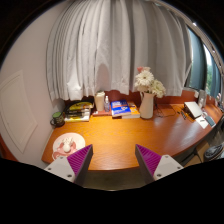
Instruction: Arrange mouse
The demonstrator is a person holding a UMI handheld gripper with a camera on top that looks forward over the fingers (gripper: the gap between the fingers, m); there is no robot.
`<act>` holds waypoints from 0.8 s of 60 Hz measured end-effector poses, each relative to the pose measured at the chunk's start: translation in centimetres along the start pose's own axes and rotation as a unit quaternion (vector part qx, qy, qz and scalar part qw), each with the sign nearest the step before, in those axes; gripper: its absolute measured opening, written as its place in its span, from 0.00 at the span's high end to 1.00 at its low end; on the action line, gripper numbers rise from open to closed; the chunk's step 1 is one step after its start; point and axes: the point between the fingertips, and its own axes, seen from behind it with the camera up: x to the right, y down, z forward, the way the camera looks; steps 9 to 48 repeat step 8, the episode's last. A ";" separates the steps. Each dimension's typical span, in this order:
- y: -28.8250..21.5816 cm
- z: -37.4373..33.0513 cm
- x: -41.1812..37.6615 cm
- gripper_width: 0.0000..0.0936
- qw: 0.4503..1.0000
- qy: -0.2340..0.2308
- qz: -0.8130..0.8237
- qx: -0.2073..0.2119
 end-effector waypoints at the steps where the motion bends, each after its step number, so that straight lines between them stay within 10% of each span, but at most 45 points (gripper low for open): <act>1: 0.0 -0.1 0.2 0.09 1.000 0.000 0.000 0.000; 48: 0.2 -0.9 0.9 0.09 1.000 0.000 0.001 0.005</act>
